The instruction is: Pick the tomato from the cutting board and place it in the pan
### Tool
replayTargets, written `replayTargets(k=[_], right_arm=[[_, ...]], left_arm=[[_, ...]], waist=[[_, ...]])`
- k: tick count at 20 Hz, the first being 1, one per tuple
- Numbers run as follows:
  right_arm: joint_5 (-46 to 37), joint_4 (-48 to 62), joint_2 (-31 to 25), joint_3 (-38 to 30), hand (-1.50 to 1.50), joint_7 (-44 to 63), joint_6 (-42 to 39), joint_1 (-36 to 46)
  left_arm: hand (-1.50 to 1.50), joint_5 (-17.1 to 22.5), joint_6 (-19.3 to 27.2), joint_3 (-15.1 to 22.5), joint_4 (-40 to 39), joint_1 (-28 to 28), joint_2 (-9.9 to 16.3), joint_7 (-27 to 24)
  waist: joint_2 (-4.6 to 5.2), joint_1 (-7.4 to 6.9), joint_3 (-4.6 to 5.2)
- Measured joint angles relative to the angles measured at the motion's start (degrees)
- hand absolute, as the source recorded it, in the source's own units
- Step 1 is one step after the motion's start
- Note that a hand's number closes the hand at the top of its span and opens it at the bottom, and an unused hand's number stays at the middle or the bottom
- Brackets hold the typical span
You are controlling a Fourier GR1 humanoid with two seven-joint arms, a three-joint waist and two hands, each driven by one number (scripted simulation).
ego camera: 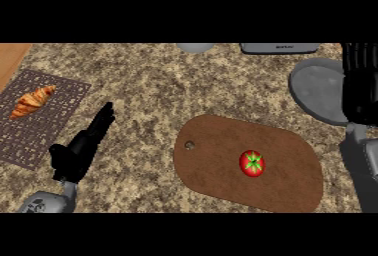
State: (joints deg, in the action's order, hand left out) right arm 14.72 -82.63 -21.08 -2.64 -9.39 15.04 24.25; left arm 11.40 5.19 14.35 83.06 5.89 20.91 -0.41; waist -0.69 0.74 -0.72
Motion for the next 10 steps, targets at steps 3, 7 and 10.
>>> replayTargets(k=[3,7,10], right_arm=[[1.7,0.8,-0.2,4.7,1.5,0.1,-8.7,0.0],[2.8,1.6,-0.4,16.4,1.5,1.1,-24.8,-0.6],[-0.5,3.1,-4.4,19.5,-1.5,-8.5,-33.5,-4.0]], left_arm=[[0.0,-0.3,0.8,-1.3,0.3,1.9,0.3,-0.2],[0.0,-0.4,2.9,-3.6,1.0,4.7,-0.1,-0.9],[0.0,0.1,5.1,-5.9,0.6,5.8,-0.5,0.0]], waist=[[0.6,-1.41,0.32],[1.6,-5.03,0.48],[1.49,-3.4,0.47]])
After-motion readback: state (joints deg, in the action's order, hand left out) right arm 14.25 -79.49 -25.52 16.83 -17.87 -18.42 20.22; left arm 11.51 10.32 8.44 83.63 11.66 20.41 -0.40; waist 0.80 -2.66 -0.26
